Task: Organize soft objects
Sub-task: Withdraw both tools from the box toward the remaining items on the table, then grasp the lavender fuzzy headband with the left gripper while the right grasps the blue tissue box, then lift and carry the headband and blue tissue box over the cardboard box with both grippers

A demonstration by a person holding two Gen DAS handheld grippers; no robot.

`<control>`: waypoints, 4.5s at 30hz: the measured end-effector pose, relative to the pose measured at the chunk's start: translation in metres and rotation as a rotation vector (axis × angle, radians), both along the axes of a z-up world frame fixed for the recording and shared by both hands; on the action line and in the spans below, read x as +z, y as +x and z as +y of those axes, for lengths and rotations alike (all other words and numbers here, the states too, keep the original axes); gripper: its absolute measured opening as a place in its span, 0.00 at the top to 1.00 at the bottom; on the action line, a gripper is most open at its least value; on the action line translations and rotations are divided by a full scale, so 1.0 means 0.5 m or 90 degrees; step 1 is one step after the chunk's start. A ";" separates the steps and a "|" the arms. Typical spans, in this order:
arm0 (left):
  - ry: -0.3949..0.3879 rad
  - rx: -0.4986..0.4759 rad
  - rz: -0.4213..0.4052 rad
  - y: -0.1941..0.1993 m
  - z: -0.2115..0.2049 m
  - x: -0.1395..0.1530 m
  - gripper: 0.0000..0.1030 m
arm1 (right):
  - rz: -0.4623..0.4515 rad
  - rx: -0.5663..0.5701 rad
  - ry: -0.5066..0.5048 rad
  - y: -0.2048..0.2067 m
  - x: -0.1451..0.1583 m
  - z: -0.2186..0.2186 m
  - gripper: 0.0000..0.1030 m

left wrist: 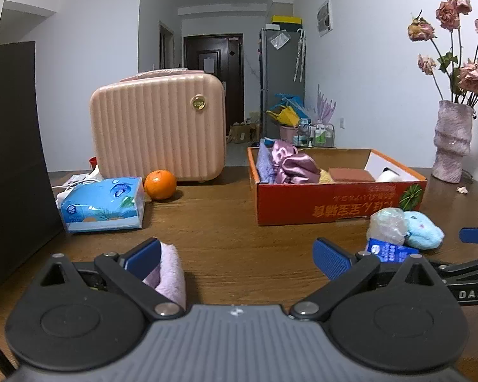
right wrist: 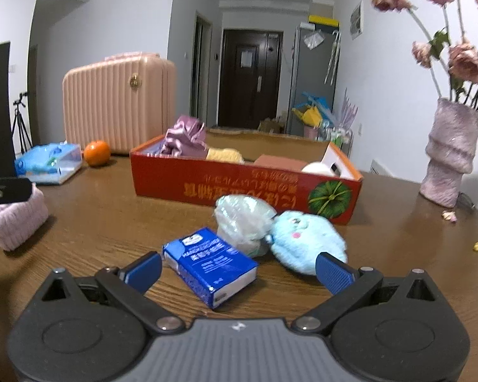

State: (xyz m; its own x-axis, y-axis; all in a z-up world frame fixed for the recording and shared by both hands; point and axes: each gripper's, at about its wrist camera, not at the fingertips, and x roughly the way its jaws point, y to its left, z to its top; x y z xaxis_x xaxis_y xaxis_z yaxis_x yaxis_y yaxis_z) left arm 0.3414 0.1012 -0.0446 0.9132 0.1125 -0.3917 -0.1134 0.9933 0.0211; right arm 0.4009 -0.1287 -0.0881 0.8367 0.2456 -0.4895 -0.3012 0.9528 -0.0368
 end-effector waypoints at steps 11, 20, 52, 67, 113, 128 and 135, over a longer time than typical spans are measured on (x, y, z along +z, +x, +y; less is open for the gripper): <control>-0.001 0.017 0.019 0.015 0.036 -0.014 0.00 | 0.065 -0.025 -0.004 0.073 -0.029 0.071 0.01; -0.015 0.025 0.027 0.022 0.052 -0.016 0.00 | 0.097 -0.048 -0.015 0.108 -0.045 0.100 0.11; -0.024 0.129 0.127 0.103 0.123 -0.080 0.00 | -0.030 -0.045 0.055 0.031 0.011 0.011 0.17; -0.018 0.136 0.140 0.154 0.124 -0.099 0.35 | -0.031 -0.058 0.054 0.035 0.008 -0.007 0.16; 0.001 0.046 -0.004 0.066 0.040 -0.012 0.70 | -0.073 -0.042 0.077 0.020 0.027 -0.012 0.16; -0.004 0.018 -0.022 0.075 -0.025 0.005 0.70 | -0.130 -0.029 0.090 0.017 0.044 -0.011 0.16; -0.010 0.009 -0.027 0.101 -0.053 0.013 0.70 | -0.147 -0.036 0.106 0.041 0.052 -0.025 0.16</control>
State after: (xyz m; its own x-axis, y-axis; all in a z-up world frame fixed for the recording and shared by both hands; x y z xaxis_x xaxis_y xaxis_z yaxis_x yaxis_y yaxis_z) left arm 0.3918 0.0746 -0.0382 0.9274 0.1199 -0.3544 -0.1281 0.9918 0.0005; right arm 0.4215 -0.1412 -0.0620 0.9357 0.2570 -0.2416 -0.2498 0.9664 0.0606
